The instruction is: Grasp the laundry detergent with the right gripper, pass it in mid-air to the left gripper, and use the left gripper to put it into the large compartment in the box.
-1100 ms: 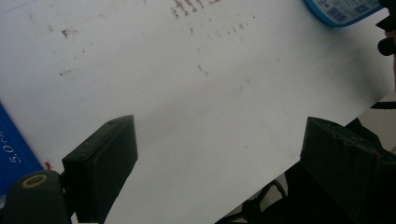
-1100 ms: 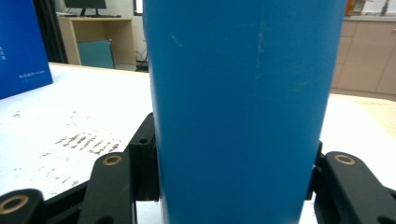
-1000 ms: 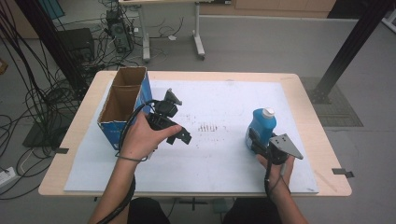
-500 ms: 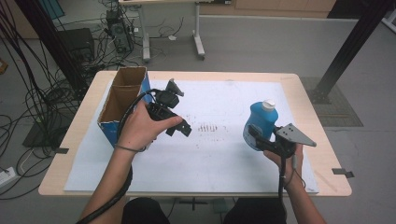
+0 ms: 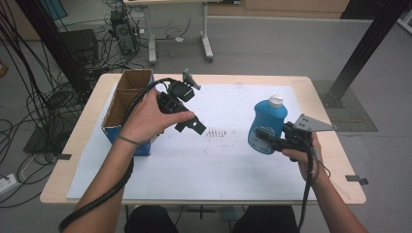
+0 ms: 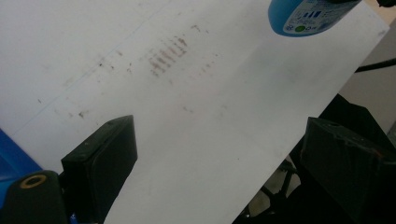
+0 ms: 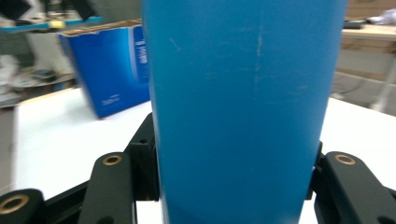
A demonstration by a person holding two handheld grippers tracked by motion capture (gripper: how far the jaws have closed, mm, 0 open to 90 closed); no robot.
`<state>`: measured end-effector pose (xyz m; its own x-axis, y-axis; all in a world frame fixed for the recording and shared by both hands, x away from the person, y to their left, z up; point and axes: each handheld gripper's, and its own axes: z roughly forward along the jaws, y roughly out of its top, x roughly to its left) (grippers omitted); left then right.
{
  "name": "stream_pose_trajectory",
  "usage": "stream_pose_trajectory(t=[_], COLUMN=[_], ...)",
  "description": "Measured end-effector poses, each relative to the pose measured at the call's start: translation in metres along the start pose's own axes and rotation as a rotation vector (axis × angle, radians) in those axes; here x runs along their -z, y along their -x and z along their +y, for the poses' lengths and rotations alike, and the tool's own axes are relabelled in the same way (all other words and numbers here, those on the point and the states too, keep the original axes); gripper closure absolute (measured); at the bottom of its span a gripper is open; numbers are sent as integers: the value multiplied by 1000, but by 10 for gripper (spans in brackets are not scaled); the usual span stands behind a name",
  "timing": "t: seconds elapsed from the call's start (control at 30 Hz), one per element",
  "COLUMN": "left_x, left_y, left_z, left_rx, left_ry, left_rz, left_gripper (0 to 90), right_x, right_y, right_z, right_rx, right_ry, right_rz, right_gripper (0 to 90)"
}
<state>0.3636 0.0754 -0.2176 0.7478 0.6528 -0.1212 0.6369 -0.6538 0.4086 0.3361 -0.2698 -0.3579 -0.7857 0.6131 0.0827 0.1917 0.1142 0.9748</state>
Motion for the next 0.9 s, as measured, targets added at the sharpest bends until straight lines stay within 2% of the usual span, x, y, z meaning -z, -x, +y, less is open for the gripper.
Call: stream_pose_trajectory(t=[0.17, 0.3, 0.37, 0.6, 0.8, 0.9], left_x=[7, 12, 16, 20, 24, 27], left_y=[2, 6, 7, 16, 20, 21], left_z=[9, 16, 19, 25, 28, 31], left_rx=[-71, -126, -164, -279, -342, -359], left_ry=[-12, -27, -27, -50, -33, -39], left_rz=[-13, -28, -50, -73, -107, -117], left_gripper=[111, 111, 112, 112, 114, 114], right_x=[1, -1, -3, -6, -6, -7], right_y=[6, 9, 9, 13, 13, 10], right_z=[10, 16, 18, 21, 26, 30], right_rx=[-21, -13, -7, -7, 11, 28], right_ry=[0, -7, -18, -41, -46, -56], right_rz=[104, 187, 225, 293, 340, 372], right_gripper=[441, 441, 441, 440, 440, 440])
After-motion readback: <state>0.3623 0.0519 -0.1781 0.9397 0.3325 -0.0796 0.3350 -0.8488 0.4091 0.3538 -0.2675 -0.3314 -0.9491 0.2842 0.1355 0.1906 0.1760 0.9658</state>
